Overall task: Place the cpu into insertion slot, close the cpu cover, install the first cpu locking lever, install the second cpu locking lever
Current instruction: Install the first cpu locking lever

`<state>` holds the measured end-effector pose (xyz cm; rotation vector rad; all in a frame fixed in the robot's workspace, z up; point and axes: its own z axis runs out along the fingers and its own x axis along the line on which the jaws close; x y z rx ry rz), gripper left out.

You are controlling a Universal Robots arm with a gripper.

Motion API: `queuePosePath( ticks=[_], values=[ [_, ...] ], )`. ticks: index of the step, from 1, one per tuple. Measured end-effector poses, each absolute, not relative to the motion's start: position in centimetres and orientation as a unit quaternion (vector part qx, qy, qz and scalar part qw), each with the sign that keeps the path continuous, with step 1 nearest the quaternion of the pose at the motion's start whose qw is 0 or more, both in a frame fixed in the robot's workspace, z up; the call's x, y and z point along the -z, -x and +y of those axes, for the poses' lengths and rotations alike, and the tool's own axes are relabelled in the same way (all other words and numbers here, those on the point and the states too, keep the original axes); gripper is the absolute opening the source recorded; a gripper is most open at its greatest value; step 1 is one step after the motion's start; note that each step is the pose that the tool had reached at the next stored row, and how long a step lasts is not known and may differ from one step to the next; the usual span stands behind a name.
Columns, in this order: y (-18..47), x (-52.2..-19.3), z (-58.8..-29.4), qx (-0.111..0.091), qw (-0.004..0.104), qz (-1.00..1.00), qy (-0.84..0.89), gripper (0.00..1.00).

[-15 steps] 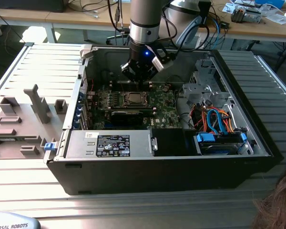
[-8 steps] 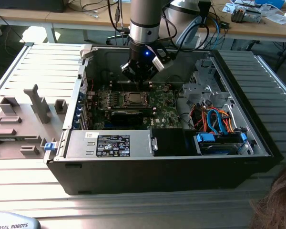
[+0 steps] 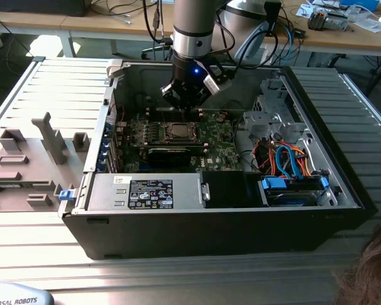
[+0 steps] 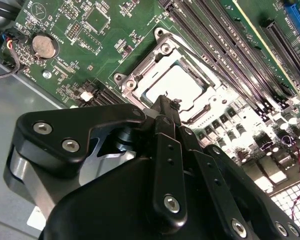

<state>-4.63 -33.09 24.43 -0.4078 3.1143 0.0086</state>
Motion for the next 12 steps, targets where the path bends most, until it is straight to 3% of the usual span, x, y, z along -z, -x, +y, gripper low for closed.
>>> queuePosePath(
  ticks=[12],
  values=[
    [4.63,-24.43,-33.09,-0.003,0.000,0.990,0.142,0.11]
  ],
)
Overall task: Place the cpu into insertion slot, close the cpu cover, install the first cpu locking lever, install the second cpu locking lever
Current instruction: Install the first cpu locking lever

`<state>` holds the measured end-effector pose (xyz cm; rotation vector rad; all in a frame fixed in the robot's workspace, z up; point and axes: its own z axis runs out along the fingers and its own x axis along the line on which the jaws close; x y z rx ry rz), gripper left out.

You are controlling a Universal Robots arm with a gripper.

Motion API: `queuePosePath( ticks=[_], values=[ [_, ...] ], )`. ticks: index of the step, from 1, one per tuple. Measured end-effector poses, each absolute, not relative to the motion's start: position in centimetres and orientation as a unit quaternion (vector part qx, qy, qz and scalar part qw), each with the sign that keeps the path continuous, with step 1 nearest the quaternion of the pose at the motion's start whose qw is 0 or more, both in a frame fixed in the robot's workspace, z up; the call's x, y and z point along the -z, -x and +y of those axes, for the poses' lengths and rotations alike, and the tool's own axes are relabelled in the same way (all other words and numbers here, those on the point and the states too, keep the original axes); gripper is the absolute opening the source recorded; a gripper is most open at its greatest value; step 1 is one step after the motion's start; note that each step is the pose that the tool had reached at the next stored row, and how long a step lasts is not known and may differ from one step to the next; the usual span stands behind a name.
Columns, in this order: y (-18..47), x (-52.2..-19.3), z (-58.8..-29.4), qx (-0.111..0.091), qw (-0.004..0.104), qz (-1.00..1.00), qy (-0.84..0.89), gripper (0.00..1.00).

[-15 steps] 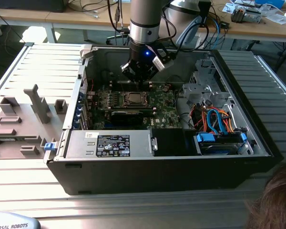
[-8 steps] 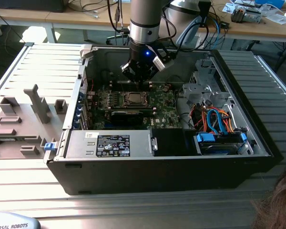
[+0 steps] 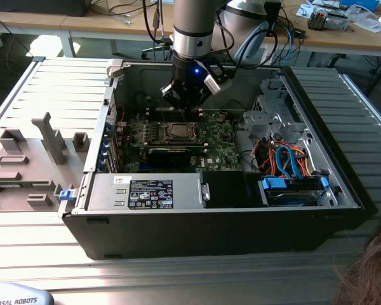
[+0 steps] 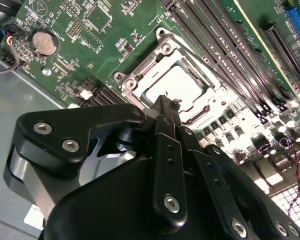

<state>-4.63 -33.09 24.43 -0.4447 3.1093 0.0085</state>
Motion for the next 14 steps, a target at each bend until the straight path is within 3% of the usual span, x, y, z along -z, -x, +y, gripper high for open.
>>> queuePosePath(
  ticks=[14],
  values=[
    [4.63,-24.43,-33.09,-0.003,0.000,0.988,0.156,0.11]
  ],
)
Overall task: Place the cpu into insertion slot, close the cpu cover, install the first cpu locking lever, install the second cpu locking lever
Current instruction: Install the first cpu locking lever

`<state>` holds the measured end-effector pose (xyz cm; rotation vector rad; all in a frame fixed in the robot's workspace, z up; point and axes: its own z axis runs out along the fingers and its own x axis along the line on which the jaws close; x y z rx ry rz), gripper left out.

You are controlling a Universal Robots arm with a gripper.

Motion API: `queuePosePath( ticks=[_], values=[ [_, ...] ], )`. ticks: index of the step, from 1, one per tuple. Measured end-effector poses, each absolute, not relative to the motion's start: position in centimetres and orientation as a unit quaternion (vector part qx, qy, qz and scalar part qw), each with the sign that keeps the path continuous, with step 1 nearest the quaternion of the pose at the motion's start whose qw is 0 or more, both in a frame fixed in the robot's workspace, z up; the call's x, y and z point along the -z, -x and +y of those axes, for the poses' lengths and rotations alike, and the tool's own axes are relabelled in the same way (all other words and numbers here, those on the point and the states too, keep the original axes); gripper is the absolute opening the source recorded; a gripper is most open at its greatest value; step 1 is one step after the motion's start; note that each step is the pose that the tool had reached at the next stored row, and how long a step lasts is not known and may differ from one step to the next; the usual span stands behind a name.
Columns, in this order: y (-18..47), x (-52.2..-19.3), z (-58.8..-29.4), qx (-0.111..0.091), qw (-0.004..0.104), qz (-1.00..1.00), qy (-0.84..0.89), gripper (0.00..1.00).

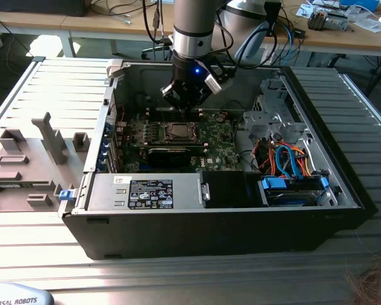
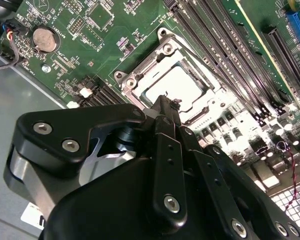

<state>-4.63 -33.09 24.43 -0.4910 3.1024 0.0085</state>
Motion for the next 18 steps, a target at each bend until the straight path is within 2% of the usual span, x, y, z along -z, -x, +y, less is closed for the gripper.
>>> queuePosePath(
  ticks=[18],
  values=[
    [4.63,-24.43,-33.09,-0.003,0.000,0.985,0.171,0.11]
  ],
)
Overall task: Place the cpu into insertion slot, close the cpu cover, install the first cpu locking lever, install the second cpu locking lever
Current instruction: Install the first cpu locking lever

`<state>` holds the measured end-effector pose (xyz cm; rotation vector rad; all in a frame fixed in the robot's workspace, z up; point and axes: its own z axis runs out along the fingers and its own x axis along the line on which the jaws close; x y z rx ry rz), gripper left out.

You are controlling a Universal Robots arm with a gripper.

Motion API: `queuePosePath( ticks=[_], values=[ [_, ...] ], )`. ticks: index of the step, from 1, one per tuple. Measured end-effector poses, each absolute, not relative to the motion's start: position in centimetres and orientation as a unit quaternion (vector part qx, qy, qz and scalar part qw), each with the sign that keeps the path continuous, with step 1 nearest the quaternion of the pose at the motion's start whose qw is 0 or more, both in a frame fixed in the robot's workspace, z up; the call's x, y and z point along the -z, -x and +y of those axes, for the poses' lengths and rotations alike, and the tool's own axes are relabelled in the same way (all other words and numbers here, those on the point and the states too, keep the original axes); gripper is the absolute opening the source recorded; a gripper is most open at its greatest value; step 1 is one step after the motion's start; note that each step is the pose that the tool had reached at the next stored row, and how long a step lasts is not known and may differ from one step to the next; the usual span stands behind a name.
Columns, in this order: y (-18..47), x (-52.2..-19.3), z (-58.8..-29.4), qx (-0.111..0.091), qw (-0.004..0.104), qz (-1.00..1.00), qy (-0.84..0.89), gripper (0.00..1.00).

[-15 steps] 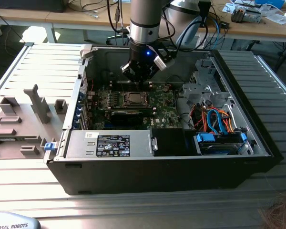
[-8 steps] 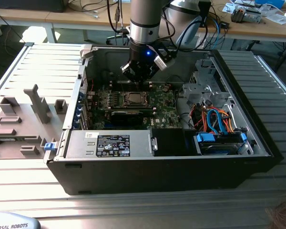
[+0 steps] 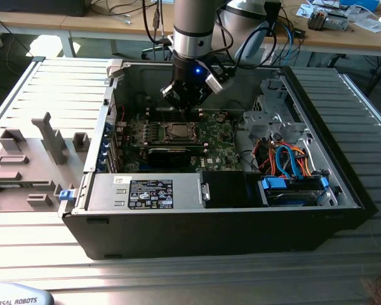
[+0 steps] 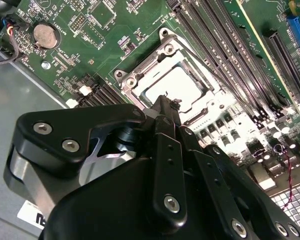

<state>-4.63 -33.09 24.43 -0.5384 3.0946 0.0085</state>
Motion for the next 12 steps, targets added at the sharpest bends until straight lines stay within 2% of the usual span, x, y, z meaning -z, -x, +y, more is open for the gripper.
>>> queuePosePath(
  ticks=[12],
  values=[
    [4.68,-24.43,-33.10,-0.004,0.000,0.984,0.179,0.11]
  ],
)
